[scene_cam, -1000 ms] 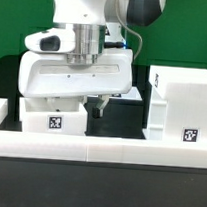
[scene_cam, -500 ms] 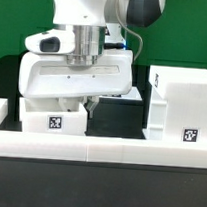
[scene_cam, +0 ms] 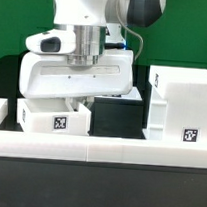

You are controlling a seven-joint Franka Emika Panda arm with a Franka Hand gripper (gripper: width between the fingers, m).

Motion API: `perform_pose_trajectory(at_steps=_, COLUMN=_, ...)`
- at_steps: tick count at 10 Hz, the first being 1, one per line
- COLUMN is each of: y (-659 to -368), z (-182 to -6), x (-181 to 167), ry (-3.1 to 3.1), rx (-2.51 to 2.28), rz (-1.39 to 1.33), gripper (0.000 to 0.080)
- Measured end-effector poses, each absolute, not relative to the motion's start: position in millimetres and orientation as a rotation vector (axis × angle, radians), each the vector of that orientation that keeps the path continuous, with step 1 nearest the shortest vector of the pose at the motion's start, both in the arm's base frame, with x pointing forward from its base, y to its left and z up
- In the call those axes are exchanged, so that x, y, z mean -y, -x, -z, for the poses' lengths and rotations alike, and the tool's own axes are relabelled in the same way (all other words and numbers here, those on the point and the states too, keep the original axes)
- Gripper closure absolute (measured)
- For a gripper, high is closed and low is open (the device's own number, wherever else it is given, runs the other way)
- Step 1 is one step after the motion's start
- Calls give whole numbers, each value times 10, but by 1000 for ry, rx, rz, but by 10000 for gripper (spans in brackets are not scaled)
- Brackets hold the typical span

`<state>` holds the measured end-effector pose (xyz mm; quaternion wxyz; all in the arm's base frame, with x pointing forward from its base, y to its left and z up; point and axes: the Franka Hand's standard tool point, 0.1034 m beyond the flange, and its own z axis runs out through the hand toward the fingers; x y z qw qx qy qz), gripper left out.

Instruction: Assemble drawer

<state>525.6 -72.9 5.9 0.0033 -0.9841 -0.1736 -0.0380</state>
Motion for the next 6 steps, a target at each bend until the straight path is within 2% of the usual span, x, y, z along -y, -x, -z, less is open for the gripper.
perform_pose_trajectory(at_steps=4, y=-5253, z=-63, x=718, ry=3082, rx=552, rz=114, gripper=758)
perform_pose_trajectory(at_steps=6, y=-5239, z=-120, x=629, ry=3061, rx=615, rz=86, gripper=758)
